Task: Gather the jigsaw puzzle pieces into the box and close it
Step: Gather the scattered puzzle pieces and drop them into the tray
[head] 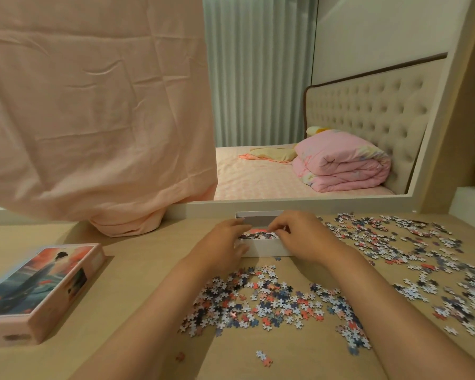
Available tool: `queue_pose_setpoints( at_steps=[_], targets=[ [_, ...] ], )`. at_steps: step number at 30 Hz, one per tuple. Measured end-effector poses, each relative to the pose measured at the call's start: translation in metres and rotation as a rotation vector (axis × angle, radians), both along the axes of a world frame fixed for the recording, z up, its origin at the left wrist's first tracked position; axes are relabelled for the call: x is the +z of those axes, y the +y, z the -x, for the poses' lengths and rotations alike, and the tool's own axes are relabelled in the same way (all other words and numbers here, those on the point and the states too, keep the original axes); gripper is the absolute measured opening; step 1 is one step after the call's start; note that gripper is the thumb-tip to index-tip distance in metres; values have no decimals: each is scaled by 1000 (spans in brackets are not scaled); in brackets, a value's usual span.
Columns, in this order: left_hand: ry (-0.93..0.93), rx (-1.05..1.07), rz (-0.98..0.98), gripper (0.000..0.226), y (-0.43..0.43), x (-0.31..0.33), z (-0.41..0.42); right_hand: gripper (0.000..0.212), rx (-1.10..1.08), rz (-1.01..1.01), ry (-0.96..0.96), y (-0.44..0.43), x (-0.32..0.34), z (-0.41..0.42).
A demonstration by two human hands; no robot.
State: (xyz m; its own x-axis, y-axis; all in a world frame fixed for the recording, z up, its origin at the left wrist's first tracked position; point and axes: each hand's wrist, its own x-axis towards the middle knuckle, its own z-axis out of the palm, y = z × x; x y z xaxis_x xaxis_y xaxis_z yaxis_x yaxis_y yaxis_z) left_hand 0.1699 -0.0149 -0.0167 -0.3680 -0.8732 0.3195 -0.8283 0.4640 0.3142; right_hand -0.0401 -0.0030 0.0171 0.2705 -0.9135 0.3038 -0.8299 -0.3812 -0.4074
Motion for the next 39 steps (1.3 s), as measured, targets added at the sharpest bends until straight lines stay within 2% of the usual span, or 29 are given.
queue_pose_setpoints(
  at_steps=[3, 5, 6, 10, 12, 16, 18, 19, 21, 22, 24, 27, 31, 39],
  targets=[
    [39, -10, 139, 26, 17, -1, -6, 26, 45, -102, 140, 11, -2, -8],
    [8, -17, 144, 16, 30, -1, -6, 27, 33, -169, 266, 16, -11, -11],
    [-11, -29, 88, 18, 36, -2, -6, 29, 28, -199, 300, 18, -17, -12],
    [-194, -107, -135, 49, 49, -15, -4, 44, 33, -240, 362, 24, -30, -17],
    [-196, -134, -148, 50, 52, -19, -3, 45, 70, -223, 324, 29, -32, -18],
    [-81, -178, -135, 43, 53, -17, -4, 37, 119, -224, 77, 43, -29, -13],
    [-66, -156, -133, 56, 55, -15, -9, 35, 115, -235, 22, 48, -21, -8],
    [-90, -136, -151, 68, 55, -15, -12, 43, 121, -264, 40, 50, -16, -6],
    [-185, -99, -207, 90, 56, -15, -17, 76, 106, -374, 184, 53, -10, -3],
    [-242, -94, -220, 94, 57, -15, -17, 90, 90, -414, 286, 55, -8, -3],
    [-283, -103, -213, 90, 57, -18, -14, 101, 78, -439, 386, 56, -10, -5],
    [-189, -118, -198, 74, 56, -20, -8, 91, 104, -423, 293, 56, -16, -11],
    [-94, -111, -133, 54, 53, -24, -8, 60, 85, -352, 176, 53, -22, -17],
    [3, -96, -87, 31, 54, -21, -3, 9, 54, -259, 45, 50, -29, -25]
  ],
)
